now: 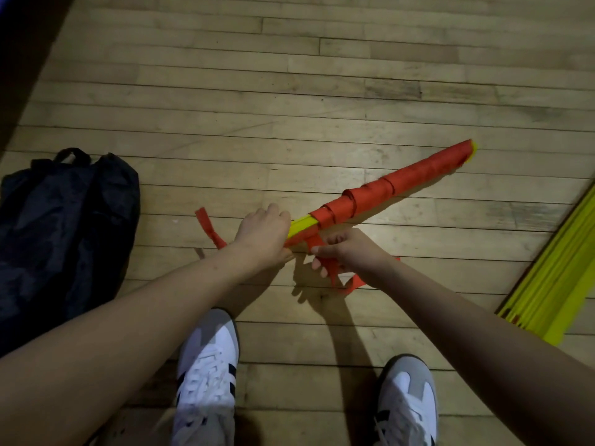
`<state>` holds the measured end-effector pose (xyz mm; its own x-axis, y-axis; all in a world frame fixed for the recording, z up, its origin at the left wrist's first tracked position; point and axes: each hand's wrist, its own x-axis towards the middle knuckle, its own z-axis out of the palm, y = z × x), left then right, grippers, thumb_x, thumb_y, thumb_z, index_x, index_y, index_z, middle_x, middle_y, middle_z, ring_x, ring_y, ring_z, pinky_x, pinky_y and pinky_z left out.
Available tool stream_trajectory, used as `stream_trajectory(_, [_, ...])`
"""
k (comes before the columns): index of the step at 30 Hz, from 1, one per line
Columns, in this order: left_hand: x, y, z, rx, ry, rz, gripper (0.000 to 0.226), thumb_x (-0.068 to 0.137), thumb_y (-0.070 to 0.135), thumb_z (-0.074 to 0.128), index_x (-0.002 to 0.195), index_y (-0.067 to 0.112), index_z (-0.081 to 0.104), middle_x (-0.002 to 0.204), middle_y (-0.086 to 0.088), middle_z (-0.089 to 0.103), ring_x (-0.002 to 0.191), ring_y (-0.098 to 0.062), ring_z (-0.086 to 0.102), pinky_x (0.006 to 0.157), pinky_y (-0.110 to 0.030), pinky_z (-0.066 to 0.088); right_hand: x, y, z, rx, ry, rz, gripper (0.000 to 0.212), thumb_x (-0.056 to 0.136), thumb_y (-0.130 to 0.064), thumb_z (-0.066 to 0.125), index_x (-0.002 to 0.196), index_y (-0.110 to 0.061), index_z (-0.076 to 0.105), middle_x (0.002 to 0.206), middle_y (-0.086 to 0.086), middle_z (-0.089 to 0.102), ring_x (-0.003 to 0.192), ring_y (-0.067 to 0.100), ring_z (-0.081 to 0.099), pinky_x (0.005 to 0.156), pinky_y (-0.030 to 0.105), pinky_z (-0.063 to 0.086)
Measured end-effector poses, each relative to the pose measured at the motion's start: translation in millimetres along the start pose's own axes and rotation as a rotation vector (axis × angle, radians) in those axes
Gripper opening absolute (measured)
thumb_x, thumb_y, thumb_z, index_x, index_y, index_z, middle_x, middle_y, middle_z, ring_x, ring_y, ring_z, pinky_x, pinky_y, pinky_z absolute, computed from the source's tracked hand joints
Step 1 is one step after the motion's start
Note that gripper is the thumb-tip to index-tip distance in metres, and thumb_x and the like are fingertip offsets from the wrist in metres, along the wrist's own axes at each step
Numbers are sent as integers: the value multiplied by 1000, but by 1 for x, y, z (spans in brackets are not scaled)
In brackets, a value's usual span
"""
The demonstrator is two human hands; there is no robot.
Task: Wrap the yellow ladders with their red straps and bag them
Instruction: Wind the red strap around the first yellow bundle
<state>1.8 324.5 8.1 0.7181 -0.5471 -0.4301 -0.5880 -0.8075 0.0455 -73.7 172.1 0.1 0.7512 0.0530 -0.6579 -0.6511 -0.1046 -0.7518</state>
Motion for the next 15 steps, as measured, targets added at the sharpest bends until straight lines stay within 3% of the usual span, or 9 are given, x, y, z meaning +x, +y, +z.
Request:
stream_trajectory(3, [-2,0,1,40,43,-12,44,88,26,60,126,12,41,125,-13,44,112,-32,49,89,-41,43,-1,-2,4,36,-15,-1,14,91,-6,60,78,-3,62,66,5,69,49,11,58,55,26,44])
stream_trajectory(7, [1,2,0,-16,22,-85,48,92,14,51,131,11,24,110,-13,59,96,-32,61,65,-36,41,-3,-5,6,53,-18,-16,10,91,-8,61,83,-3,65,72,8,69,52,12,59,60,29,41])
stream_trajectory(9, [2,1,1,8,4,-55,51,93,21,51,133,10,21,116,-16,56,101,-33,58,72,-38,42,-3,-6,7,69,-22,-14,9,92,-8,60,84,-4,64,72,7,69,52,12,59,58,28,41])
stream_trajectory(12, [0,-1,0,-5,-170,-12,62,91,30,51,140,8,19,137,-20,34,127,-36,36,102,-42,31,-7,-7,9,126,-13,4,8,93,-3,56,86,-2,60,73,9,66,47,11,59,48,22,44])
stream_trajectory(15, [-3,-3,0,43,-174,76,54,88,30,54,132,6,35,132,-16,36,124,-33,37,101,-38,32,-12,-5,9,189,-52,69,3,95,0,53,94,1,55,74,11,62,47,13,60,44,23,49])
